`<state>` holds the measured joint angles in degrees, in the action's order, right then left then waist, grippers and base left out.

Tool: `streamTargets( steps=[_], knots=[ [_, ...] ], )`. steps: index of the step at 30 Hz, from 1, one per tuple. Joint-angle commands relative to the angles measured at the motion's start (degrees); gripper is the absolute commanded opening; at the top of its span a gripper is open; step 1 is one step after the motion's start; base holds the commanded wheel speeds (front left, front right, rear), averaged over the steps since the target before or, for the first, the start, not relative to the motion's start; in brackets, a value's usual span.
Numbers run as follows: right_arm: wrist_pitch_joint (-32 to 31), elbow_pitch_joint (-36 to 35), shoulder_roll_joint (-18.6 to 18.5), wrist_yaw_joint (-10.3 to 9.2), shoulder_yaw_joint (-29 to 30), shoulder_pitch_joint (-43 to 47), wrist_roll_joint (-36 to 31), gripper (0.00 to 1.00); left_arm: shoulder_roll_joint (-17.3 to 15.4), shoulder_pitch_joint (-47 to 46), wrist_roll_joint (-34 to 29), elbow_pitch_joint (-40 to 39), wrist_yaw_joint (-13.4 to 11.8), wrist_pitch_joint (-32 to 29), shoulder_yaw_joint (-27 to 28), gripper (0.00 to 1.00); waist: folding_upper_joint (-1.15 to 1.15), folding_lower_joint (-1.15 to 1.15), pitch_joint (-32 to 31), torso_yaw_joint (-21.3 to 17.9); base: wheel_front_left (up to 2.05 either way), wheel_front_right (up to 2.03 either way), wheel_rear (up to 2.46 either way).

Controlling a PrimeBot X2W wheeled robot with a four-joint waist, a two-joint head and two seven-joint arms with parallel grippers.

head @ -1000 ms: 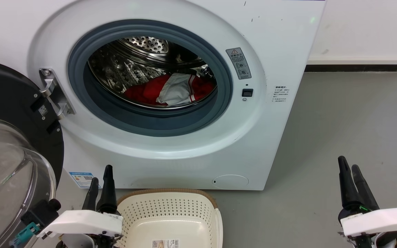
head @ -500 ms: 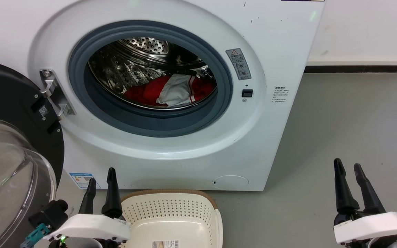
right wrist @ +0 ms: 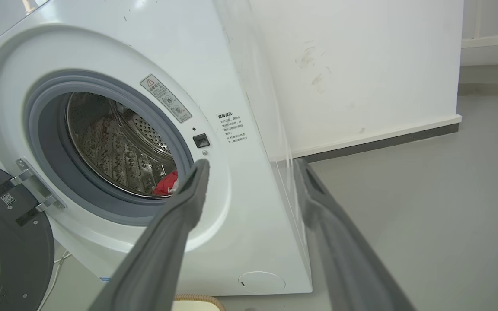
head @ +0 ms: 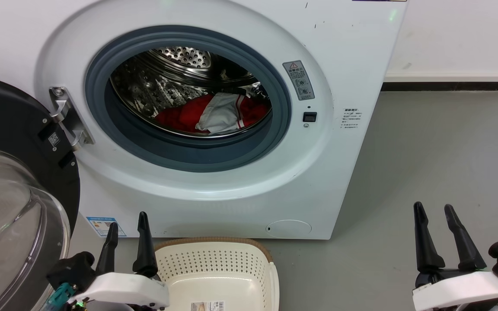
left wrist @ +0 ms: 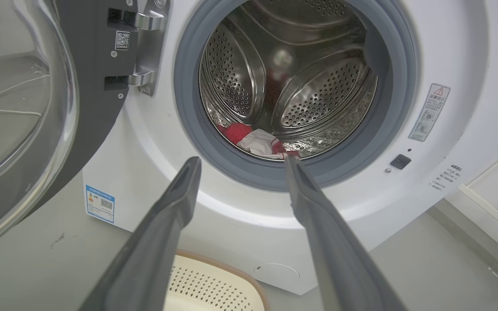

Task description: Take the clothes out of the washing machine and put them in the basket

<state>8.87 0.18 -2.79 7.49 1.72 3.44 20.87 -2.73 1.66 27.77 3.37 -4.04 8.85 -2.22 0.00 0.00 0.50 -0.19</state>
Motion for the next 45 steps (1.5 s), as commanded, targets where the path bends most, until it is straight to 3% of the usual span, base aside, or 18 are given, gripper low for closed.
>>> streamTargets(
  steps=[1,45],
  knots=[
    [0.62,-0.82,-0.17,0.0,-0.08,0.09,-2.03,1.0,-0.15,0.06,-1.7,-0.75,-0.21,0.63,-0.23,1.0,0.0,0.0,-0.01,0.01,0.0,0.0,0.0],
    [5.82,-2.83,-0.15,-0.01,-0.66,3.23,-22.84,1.0,-0.2,2.89,-22.08,-0.14,-3.16,5.8,-2.6,1.0,0.0,0.0,-0.11,0.01,0.0,0.0,0.0]
  ],
)
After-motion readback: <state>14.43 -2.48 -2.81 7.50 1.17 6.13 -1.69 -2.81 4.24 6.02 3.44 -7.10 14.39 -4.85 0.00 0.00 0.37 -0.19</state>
